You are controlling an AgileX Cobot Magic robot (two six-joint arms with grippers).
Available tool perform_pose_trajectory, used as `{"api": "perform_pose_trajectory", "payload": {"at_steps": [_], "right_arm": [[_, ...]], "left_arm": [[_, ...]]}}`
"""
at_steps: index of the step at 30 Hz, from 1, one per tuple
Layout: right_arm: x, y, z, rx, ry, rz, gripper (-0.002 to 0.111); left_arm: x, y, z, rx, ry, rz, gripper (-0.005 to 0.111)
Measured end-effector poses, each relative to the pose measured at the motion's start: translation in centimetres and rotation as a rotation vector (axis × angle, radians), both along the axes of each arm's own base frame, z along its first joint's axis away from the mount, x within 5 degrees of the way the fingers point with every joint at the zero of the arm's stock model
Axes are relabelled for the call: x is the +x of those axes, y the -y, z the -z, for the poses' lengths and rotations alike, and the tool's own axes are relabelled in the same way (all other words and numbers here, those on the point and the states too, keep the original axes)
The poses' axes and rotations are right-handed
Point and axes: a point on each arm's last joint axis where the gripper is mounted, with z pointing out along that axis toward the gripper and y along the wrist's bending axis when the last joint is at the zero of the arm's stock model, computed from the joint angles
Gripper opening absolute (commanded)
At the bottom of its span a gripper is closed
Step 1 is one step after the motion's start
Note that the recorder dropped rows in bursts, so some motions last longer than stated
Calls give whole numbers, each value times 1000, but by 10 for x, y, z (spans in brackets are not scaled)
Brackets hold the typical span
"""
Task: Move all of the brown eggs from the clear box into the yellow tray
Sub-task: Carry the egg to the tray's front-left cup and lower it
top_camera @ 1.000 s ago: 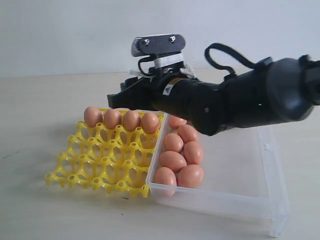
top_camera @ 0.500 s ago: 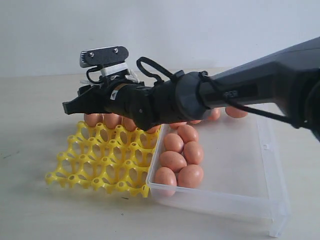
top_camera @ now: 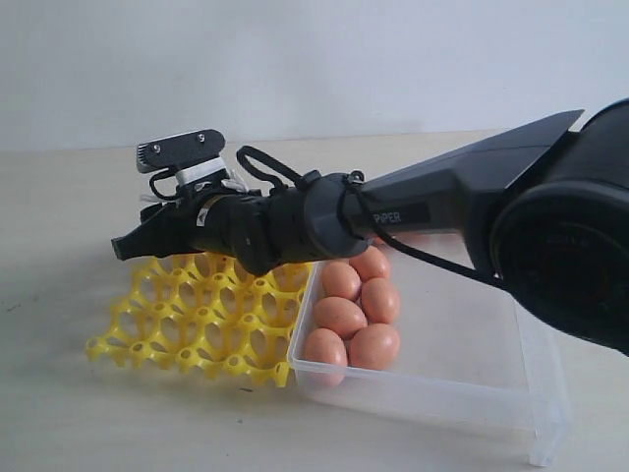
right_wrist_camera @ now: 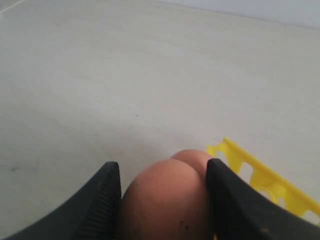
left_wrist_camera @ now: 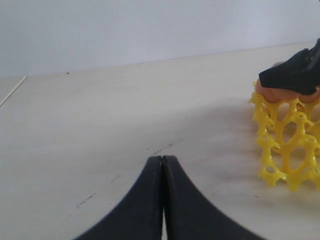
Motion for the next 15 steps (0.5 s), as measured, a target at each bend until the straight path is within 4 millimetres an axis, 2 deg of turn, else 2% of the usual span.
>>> {"api": "perform_pose_trajectory", "payload": {"at_steps": [8, 15], "right_arm": [[0, -1, 1, 8, -2, 2, 6], [-5, -16, -18, 63, 34, -18, 6]], "left_arm": [[0, 0, 0, 0, 0, 0, 0], [0, 0, 0, 0, 0, 0, 0]]}}
